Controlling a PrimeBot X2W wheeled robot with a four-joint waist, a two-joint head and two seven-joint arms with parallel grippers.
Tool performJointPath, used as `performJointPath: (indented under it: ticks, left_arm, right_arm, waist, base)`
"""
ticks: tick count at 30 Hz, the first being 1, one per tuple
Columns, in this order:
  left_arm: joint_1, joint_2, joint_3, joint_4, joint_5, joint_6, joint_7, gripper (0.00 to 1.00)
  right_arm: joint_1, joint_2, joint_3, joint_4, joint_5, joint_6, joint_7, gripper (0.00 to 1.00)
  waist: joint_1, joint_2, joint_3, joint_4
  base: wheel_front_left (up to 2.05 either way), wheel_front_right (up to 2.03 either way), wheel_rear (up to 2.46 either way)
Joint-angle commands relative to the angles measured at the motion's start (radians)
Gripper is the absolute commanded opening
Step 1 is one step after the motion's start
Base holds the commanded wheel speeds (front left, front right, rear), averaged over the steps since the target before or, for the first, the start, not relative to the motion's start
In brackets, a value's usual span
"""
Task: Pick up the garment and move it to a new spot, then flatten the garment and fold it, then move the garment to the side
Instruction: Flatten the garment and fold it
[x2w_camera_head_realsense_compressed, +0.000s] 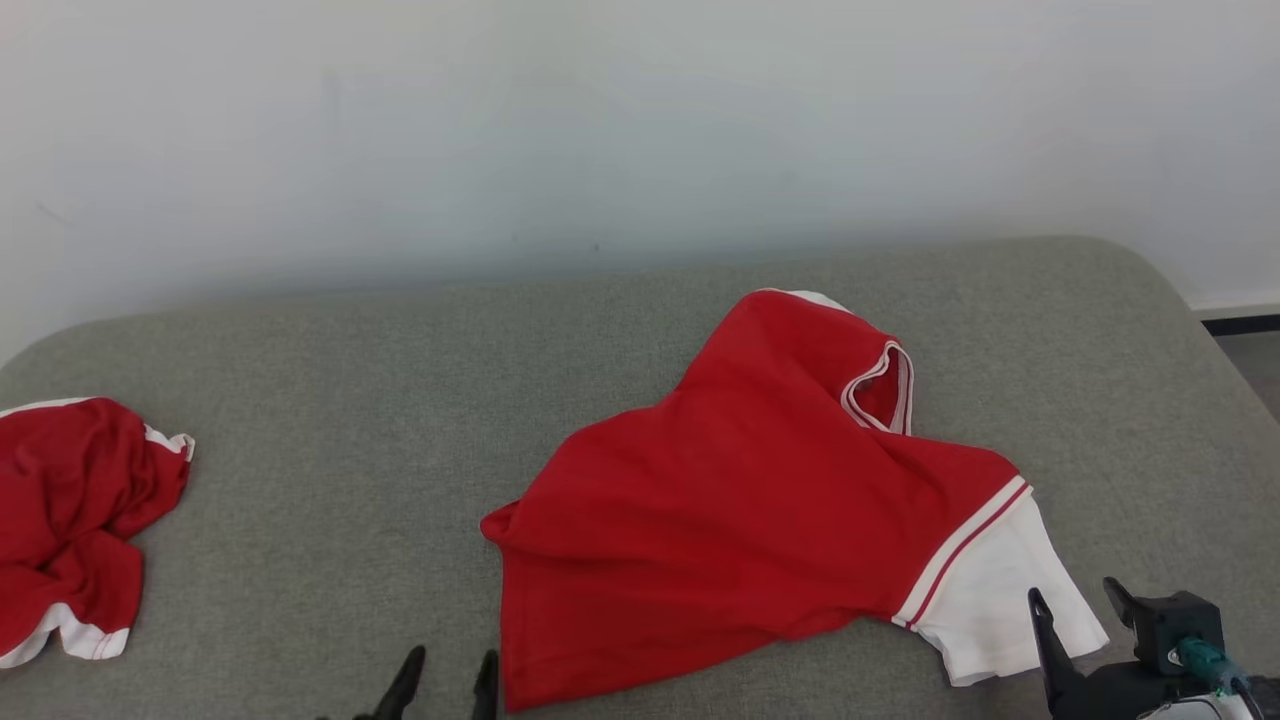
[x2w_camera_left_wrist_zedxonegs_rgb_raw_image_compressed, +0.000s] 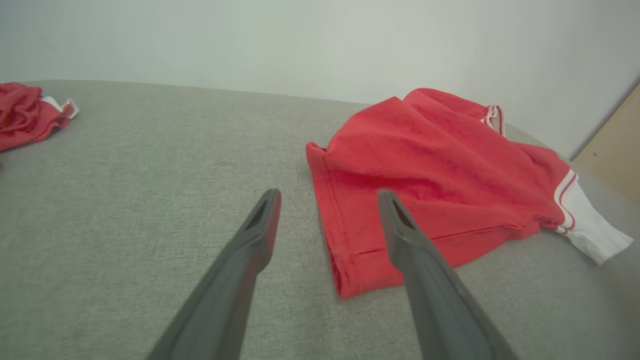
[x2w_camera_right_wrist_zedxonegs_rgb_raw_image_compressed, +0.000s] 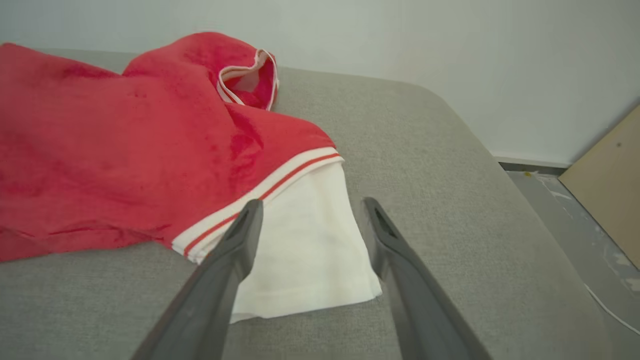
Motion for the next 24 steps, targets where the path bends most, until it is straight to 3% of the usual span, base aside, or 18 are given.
performJointPath:
  ticks: [1,12,24]
  left_arm:
    - [-0.041,0.002,-0.026,0.040,-0.010,-0.002,0.009,1.00]
    - [-0.199,0.012,-0.097,0.184,0.015,0.013,0.121,1.00]
    - [-0.185,0.014,-0.117,0.119,0.014,0.049,0.211,1.00]
  right_arm:
    - [-0.026,-0.023,0.004,0.032,0.017,-0.003,0.030,1.00]
    - [-0.195,-0.066,-0.030,0.256,0.041,-0.003,0.093,1.00]
    - [-0.276,-0.070,-0.036,0.473,0.064,-0.003,0.156,1.00]
  waist:
    - [-0.0001,-0.0001,0.039,-0.021]
    - [-0.0001,-0.0001,0.172,-0.041]
    - [-0.0001,-0.0001,0.212,-0.008]
  base:
    - [0.00,0.00,0.00]
    - [0.00,0.00,0.00]
    - [0.00,0.00,0.00]
